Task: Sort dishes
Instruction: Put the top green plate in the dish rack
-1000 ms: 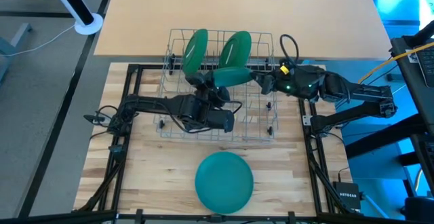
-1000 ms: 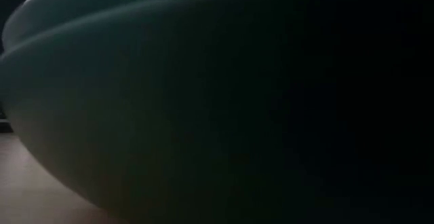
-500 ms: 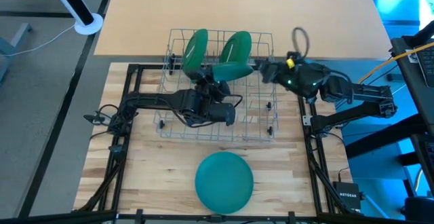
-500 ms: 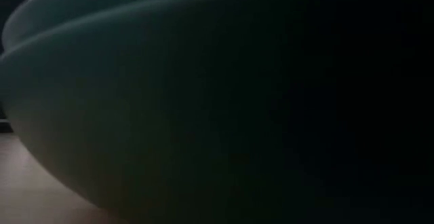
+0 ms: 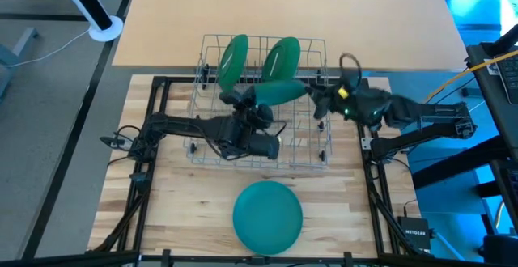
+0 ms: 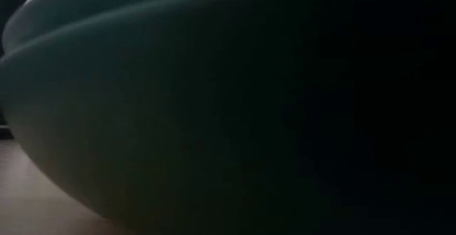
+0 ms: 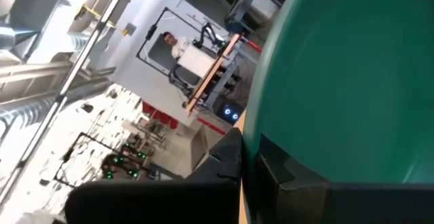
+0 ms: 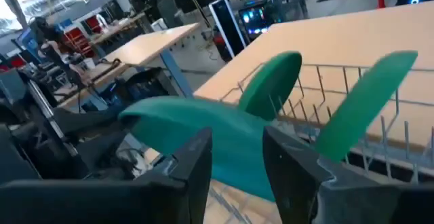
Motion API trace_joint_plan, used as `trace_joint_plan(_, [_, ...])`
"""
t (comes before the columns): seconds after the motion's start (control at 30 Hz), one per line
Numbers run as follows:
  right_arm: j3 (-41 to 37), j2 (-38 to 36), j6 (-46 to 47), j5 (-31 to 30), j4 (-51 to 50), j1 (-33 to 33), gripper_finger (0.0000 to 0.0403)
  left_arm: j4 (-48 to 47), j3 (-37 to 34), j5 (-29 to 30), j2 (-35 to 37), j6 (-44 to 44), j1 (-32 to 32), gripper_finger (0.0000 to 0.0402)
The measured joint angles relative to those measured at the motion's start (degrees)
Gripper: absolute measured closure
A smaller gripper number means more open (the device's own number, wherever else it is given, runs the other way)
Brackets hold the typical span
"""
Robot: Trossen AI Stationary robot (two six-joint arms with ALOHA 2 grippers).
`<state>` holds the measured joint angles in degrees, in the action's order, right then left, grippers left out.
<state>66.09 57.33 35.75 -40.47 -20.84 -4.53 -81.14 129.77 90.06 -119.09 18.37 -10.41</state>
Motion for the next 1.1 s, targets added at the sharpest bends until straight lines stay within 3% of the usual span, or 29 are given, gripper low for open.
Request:
trace_joint_plan(0.33, [-13.7,-6.0,-1.2,-5.5,16.9,-14.1,0.0267,-0.2,-16.9,1.5,0.0,16.5,-3.9,0.0402])
trace_joint_plan(0.6, [-21.0,-1.8,0.1,-11.4,36.3,-22.8,0.0267,0.1,-19.1,1.1,0.0,18.4,-3.9,0.0401])
trace_joint_plan(0.8, [-21.3,3.1,3.4,-14.4,44.1,-23.6,0.0267,0.2,-19.1,0.6,0.0,18.8,-3.8,0.0401])
trace_joint_plan(1.1, [-21.3,6.7,8.9,-16.0,44.8,-20.0,0.0267,1.2,-19.1,0.1,0.0,16.8,-3.9,0.0401])
